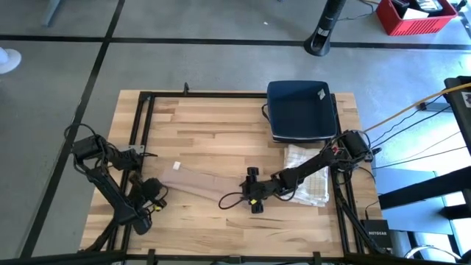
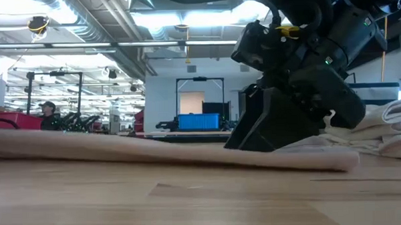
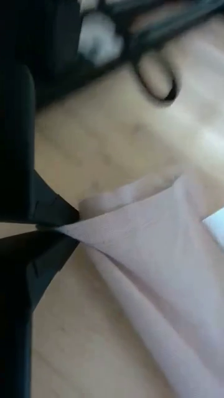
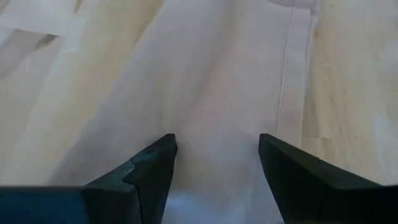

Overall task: Fold towel
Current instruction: Fold the light brown towel

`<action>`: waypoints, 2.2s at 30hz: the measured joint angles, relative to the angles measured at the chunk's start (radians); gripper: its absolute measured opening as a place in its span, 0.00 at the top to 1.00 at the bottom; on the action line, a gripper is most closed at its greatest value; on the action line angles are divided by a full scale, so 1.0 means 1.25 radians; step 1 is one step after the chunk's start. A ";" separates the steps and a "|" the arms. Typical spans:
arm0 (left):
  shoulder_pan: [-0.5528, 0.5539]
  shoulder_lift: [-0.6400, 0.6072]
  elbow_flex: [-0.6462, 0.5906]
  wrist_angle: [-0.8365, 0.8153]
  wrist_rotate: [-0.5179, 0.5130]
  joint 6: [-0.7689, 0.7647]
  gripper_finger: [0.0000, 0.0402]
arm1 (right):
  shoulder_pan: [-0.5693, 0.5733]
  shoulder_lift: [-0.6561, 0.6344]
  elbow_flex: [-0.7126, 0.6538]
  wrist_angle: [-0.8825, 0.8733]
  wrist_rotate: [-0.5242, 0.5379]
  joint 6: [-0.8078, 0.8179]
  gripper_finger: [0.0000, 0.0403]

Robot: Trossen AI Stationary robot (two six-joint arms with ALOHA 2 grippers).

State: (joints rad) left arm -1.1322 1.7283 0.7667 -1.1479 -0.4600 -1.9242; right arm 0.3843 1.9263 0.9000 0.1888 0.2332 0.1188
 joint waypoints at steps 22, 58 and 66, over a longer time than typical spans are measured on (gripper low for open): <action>0.023 -0.053 0.144 0.013 0.206 0.372 0.74 | 0.002 -0.032 -0.005 -0.040 -0.021 0.004 0.41; 0.495 0.016 0.047 0.762 -0.006 1.167 0.69 | 0.131 -0.193 -0.010 -0.416 -0.081 1.196 0.41; 0.495 0.029 0.047 0.788 -0.012 1.184 0.69 | 0.145 -0.133 -0.005 -0.364 -0.054 1.271 0.41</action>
State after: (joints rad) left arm -0.5133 1.7651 0.8259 -0.1628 -0.4745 -0.4442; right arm 0.5658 1.7595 0.8943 -0.2658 0.1661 1.7078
